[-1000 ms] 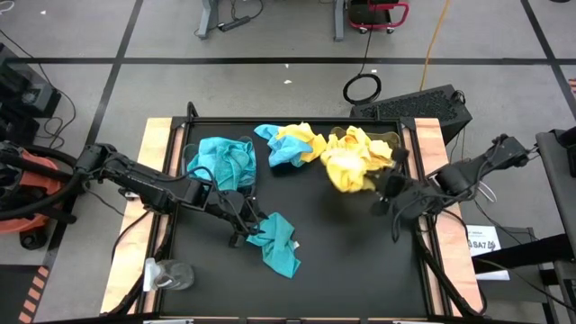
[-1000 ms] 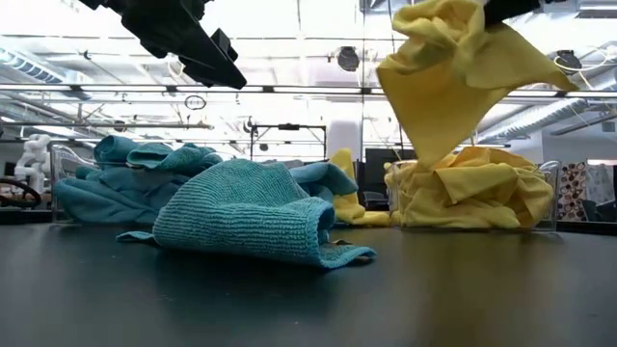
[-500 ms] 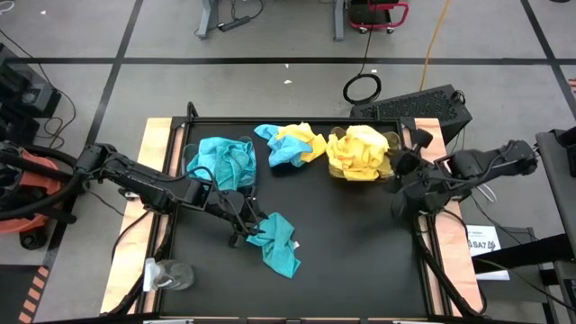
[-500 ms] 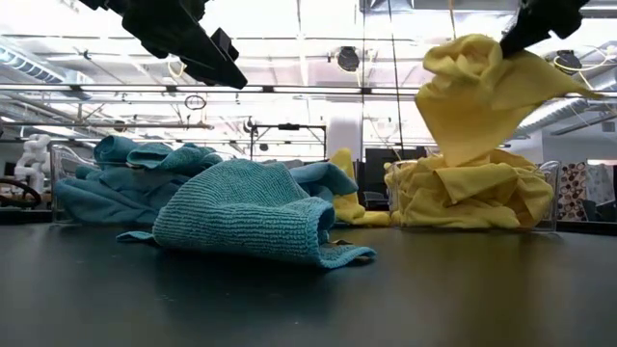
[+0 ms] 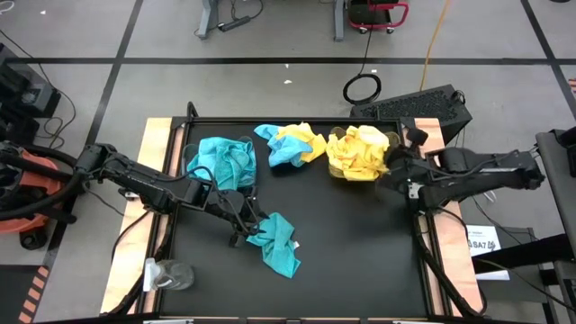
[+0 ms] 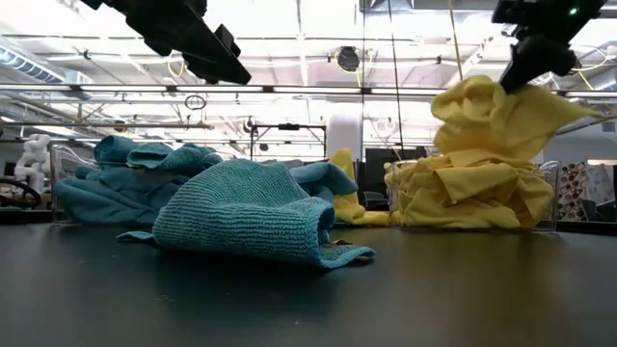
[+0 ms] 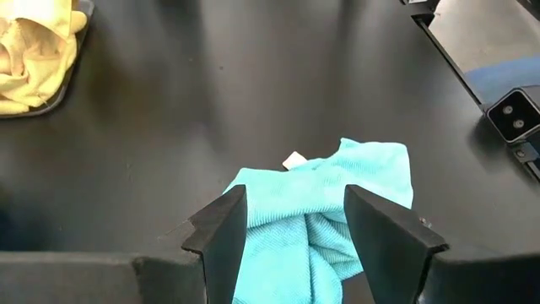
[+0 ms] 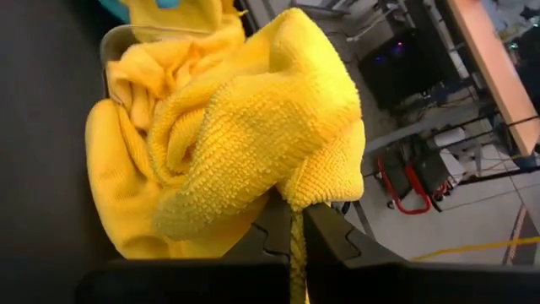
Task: Sort microfiber towel by color & place in baskets
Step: Put the yellow microfiber cloth into the right transparent bin
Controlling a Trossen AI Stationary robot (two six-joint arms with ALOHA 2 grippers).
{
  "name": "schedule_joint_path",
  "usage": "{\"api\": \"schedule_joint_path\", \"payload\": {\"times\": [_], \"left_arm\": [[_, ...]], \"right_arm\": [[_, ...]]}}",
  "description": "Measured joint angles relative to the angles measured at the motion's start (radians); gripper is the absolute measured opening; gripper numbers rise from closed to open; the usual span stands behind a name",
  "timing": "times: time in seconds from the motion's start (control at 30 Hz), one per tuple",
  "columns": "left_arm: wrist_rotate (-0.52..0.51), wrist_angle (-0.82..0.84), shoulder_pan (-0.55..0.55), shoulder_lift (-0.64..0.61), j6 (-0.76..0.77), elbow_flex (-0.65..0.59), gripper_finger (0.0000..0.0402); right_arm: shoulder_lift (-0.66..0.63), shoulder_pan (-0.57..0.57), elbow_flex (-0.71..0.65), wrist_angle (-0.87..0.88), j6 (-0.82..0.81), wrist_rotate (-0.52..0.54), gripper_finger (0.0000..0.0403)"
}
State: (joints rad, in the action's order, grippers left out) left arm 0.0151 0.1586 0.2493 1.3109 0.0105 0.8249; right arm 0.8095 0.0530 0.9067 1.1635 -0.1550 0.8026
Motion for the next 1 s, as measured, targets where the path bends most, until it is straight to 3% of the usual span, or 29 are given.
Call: {"api": "schedule_joint_path", "payload": {"times": [0.33, 0.7, 1.0], "left_arm": [[-0.001, -0.002, 0.0, 0.0, 0.002, 0.0, 0.0206], [-0.002, -0.019, 0.003, 0.073, -0.006, 0.0, 0.0206], [-0.001, -0.018, 0.003, 0.167, 0.002, 0.0, 0.0206]], "right_arm": [[0.103, -0.192, -0.039, -0.29, 0.285, -0.163, 0.0], [0.34, -0.423, -0.039, -0.371, 0.467, -0.391, 0.0], [0.545, -0.518, -0.039, -0.471, 0.536, -0.567, 0.0]]}}
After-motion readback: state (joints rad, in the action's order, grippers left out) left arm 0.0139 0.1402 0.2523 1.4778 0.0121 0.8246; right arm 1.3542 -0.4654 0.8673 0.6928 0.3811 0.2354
